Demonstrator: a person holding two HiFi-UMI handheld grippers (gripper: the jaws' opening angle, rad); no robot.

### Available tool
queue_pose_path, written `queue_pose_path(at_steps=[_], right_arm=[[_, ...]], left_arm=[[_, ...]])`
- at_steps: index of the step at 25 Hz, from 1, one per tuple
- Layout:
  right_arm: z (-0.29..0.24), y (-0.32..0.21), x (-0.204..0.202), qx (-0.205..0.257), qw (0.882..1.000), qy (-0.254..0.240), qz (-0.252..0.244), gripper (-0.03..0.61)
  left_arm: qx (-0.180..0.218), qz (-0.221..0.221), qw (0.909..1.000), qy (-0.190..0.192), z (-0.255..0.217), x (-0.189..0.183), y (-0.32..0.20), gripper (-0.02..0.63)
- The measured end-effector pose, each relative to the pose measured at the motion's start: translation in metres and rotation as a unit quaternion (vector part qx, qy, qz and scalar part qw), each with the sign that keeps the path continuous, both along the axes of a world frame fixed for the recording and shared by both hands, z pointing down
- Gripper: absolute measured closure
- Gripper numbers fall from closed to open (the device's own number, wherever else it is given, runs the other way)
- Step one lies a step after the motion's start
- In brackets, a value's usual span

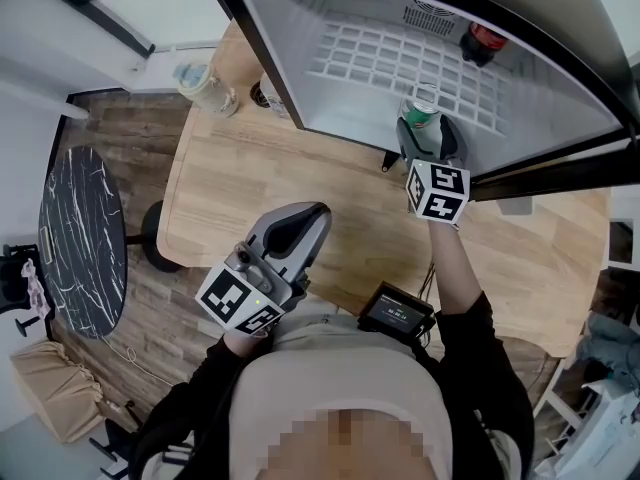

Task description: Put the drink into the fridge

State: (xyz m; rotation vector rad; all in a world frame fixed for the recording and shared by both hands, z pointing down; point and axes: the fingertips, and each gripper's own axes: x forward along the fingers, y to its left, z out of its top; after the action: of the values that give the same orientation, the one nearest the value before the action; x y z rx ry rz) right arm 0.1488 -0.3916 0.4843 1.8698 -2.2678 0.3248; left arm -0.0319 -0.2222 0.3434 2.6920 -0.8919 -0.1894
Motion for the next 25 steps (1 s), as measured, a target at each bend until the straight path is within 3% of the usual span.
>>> queue_pose_path(at_steps=[12, 25], right_arm=[[-0.054, 0.049, 0.003, 0.045, 0.998, -0.04, 0.004, 0.224], [-0.106, 0.102, 0.0, 0.085, 0.995, -0.045, -0.019, 0.244]], left_arm=[[0.006, 0.022, 0.9997, 0.004, -0.004, 0.009, -0.002, 0.591], [0.013, 0.049, 0.9986, 0.012, -0.008, 0.026, -0.006, 0.591]])
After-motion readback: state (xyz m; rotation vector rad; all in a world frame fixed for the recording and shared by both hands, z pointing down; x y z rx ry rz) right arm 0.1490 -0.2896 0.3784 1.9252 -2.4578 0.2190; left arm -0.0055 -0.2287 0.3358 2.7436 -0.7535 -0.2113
